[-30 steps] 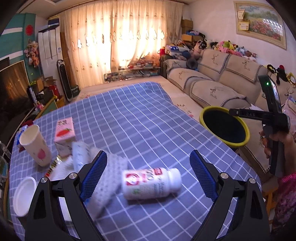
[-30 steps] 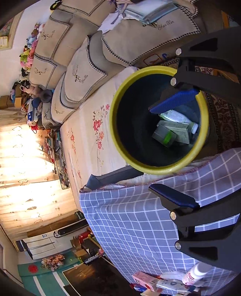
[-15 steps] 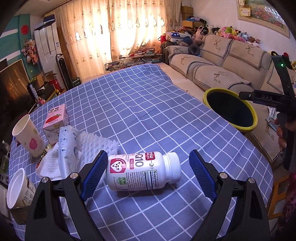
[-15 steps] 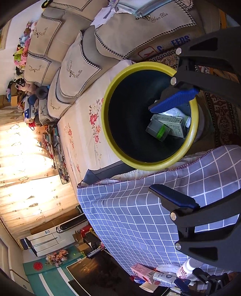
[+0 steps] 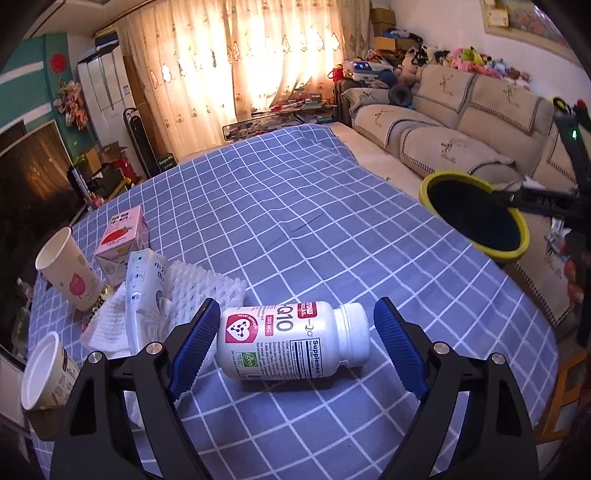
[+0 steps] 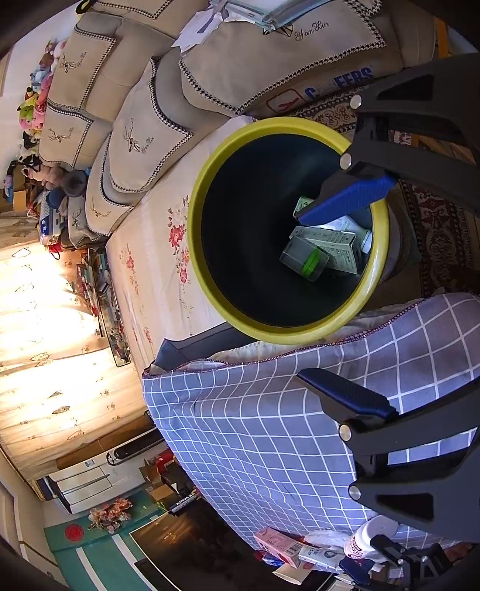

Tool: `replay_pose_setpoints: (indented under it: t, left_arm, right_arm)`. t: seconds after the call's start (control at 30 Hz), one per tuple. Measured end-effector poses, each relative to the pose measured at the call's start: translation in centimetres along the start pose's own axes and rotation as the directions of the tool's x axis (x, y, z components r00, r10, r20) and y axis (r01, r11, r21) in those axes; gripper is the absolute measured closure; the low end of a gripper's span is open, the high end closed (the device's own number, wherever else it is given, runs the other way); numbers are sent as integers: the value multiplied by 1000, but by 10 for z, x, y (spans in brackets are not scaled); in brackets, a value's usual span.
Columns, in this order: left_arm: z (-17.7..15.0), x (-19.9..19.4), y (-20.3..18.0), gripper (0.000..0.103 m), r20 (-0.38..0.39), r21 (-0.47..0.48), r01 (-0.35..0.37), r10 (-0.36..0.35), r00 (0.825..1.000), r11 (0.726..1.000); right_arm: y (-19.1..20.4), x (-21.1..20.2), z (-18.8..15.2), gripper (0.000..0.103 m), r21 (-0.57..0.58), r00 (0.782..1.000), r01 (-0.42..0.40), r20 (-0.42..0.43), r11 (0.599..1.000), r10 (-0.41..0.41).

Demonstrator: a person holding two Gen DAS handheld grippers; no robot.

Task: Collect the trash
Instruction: 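Reach the left tool to the white supplement bottle and grasp it, then carry the supplement bottle with the left tool into the bin and release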

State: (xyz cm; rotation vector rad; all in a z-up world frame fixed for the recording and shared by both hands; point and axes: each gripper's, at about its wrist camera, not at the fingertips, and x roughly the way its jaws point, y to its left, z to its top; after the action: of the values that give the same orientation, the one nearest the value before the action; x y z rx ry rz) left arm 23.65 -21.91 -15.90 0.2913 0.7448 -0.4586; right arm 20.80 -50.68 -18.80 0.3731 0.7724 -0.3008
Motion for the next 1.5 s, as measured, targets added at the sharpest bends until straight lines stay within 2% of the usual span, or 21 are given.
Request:
replay_pose_setpoints:
  t: [0.27, 0.43, 0.6, 0.8, 0.97, 1.1, 1.23, 1.5]
  left_arm:
    - [-9, 13, -4, 18, -50, -8, 1, -1, 999, 1000]
    - [-10, 15, -13, 19, -38, 36, -21, 22, 999, 999]
    - [-3, 5, -21, 19, -23, 50, 15, -14, 1000, 999]
    - [33, -12, -54, 19, 43, 117, 88, -94, 995, 989]
    - [73, -5, -102, 19, 72, 213, 169, -188, 979, 962]
    - [101, 15, -141, 19, 47, 265, 247, -269, 962, 932]
    - [126, 50, -179, 19, -16, 287, 316, -325, 946, 905]
    - [151, 127, -240, 19, -119, 316, 347, -326, 938, 883]
  right_arm:
    - [-7, 0, -1, 25, 11, 1000, -10, -2, 1000, 10]
    - [-13, 1, -3, 25, 21, 1000, -15, -6, 1000, 15]
    - [-24, -5, -4, 25, 36, 1000, -16, 8, 999, 16]
    - [-47, -22, -5, 25, 76, 999, 9, 43, 997, -12]
    - [-68, -42, -10, 25, 99, 995, 61, 70, 993, -68]
    - [-89, -53, -12, 25, 131, 989, 107, 83, 986, -119]
    - [-109, -61, -16, 25, 169, 984, 144, 84, 975, -159]
    - [-137, -68, -24, 25, 217, 974, 200, 65, 955, -219]
